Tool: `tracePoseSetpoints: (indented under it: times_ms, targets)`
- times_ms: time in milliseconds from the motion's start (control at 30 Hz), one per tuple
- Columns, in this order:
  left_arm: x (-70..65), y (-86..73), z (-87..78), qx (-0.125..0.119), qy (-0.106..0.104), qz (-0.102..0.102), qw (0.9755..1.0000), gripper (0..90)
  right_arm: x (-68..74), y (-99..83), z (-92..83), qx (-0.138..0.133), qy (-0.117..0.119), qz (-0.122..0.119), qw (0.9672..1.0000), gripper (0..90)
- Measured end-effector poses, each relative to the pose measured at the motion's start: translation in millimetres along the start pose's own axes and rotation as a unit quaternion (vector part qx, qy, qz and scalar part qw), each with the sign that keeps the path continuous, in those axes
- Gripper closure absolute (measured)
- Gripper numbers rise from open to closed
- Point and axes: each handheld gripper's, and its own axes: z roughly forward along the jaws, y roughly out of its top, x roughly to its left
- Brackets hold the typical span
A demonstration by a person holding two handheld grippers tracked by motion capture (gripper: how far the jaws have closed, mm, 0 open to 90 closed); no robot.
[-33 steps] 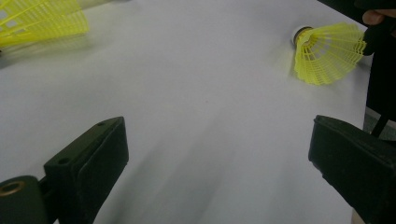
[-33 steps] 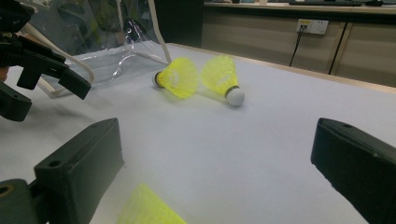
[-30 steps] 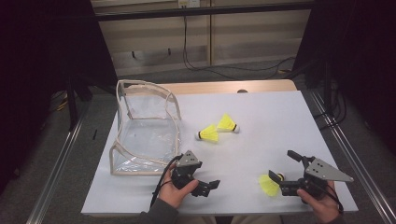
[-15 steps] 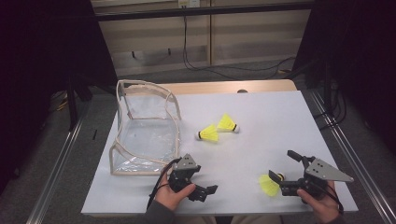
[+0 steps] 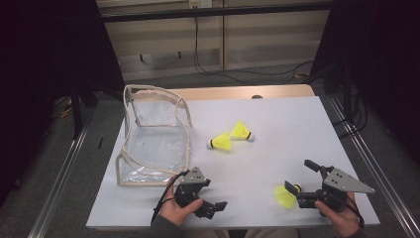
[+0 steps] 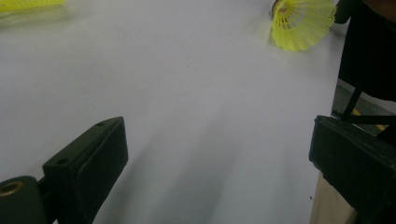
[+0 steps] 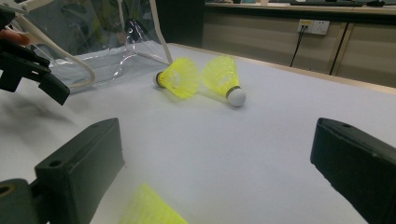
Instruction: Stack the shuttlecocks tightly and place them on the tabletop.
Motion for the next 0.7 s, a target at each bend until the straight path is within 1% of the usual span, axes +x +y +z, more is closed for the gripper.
tracePoseSetpoints:
  times_ms: [333, 400, 700]
  targets:
    - [1.1, -2.3, -5.2, -0.002, 0.002, 0.000, 1.0000, 4.6, 0.3, 0.0, 0.1, 0.001, 0.000, 0.000, 1.0000, 1.8]
    - [1.4, -2.5, -5.7, 0.001, -0.002, 0.001, 1.0000, 4.6, 0.3, 0.0, 0.2, 0.001, 0.000, 0.000, 1.0000, 1.8]
    - [2.5, -3.7, -10.7, 0.002, 0.003, 0.004, 1.0000, 4.6, 0.1, 0.0, 0.3, 0.001, 0.000, 0.000, 1.0000, 1.9]
